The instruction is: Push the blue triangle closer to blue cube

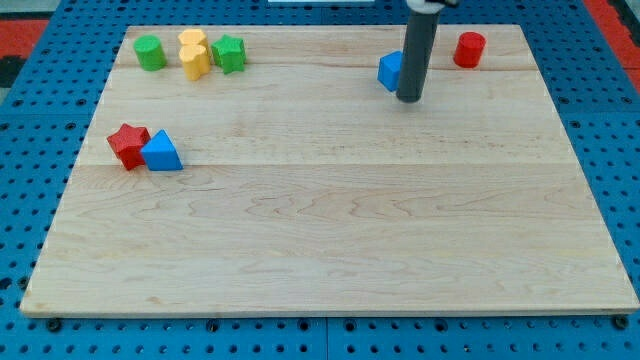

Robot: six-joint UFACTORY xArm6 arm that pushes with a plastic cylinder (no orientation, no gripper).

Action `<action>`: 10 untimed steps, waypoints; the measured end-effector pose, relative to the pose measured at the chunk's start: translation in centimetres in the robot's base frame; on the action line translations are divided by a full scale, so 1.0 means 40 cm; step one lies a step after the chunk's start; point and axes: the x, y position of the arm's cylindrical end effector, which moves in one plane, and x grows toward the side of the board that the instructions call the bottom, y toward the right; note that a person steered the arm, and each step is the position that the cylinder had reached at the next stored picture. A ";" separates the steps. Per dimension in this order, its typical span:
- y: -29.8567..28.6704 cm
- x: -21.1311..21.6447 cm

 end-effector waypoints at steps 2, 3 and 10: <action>0.045 -0.148; 0.104 -0.181; -0.610 0.235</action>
